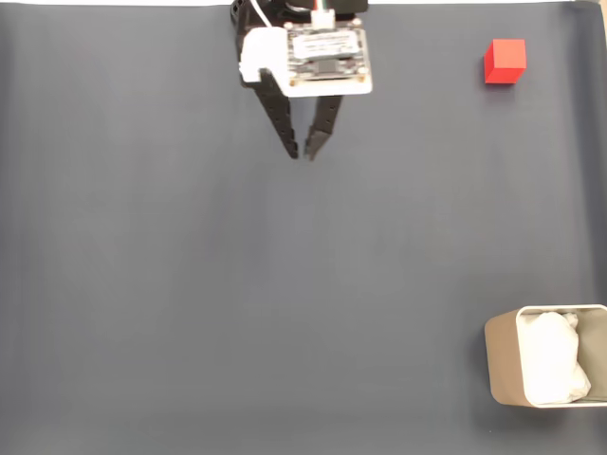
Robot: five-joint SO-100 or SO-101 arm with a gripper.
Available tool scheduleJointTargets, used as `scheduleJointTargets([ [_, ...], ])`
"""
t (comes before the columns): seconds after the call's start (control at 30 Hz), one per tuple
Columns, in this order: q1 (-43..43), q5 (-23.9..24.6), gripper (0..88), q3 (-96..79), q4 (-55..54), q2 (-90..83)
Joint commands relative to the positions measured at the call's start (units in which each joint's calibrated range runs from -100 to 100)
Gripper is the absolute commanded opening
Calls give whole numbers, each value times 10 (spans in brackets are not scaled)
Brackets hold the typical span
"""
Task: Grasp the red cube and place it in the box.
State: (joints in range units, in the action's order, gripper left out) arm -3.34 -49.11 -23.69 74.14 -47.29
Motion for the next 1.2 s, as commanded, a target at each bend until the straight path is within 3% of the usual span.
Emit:
scheduleJointTargets([
  [0.0, -26, -6, 0, 9, -25, 8],
  [0.67, -241, -25, 8, -72, -78, -4],
  [1.17, -357, -40, 14, -162, -121, -31],
])
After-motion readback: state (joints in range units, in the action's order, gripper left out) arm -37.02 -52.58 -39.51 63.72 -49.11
